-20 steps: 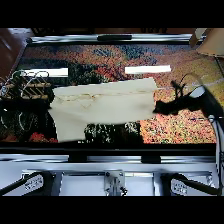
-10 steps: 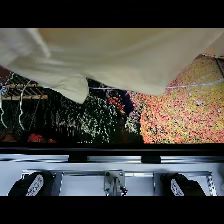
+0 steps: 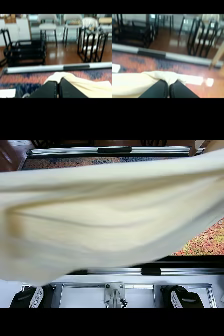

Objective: Fold the shirts.

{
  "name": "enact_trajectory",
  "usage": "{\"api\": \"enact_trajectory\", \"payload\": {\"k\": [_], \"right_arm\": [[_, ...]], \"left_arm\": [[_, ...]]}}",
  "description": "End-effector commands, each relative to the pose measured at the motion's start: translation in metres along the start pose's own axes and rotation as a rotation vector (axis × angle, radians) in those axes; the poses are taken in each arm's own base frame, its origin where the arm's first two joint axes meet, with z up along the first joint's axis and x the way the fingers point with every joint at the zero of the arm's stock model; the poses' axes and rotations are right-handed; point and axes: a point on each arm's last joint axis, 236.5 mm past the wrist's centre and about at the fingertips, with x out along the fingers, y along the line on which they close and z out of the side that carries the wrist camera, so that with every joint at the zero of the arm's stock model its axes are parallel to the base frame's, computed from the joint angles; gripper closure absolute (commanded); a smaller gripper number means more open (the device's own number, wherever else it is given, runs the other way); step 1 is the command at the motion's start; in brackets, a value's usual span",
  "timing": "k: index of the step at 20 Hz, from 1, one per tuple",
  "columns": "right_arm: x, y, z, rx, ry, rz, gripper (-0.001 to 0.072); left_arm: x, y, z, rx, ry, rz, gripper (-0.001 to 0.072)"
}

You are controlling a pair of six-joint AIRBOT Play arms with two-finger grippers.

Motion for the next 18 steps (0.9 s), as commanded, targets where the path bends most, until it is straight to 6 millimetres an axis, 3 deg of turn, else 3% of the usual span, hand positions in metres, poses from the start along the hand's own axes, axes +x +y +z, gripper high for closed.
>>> {"api": "enact_trajectory", "payload": {"k": [1, 4, 7, 9, 12, 15, 18], "right_arm": [[0.030, -0.019, -0.085, 0.062, 0.335, -0.049, 0.0647], [0.087, -0.023, -0.161, 0.127, 0.559, -0.020, 0.0647], [0.143, -0.015, -0.266, 0.214, 0.814, 0.037, 0.0647], [0.192, -0.018, -0.317, 0.259, 0.843, 0.033, 0.0647], [0.279, -0.016, -0.346, 0.386, 0.715, 0.038, 0.0647], [0.349, -0.021, -0.350, 0.436, 0.506, -0.023, 0.0647], [0.389, -0.022, -0.360, 0.406, 0.381, -0.075, 0.0647]], "left_arm": [[0.029, 0.017, -0.068, -0.018, 0.231, 0.008, 0.0676], [0.077, 0.035, -0.165, -0.132, 0.489, -0.020, 0.0676], [0.123, 0.048, -0.274, -0.254, 0.711, -0.051, 0.0676], [0.163, 0.049, -0.324, -0.350, 0.740, -0.077, 0.0676], [0.233, 0.046, -0.380, -0.422, 0.757, -0.094, 0.0676], [0.305, 0.042, -0.408, -0.341, 0.701, -0.100, 0.0676], [0.368, 0.041, -0.427, -0.341, 0.611, -0.050, 0.0676]]}}
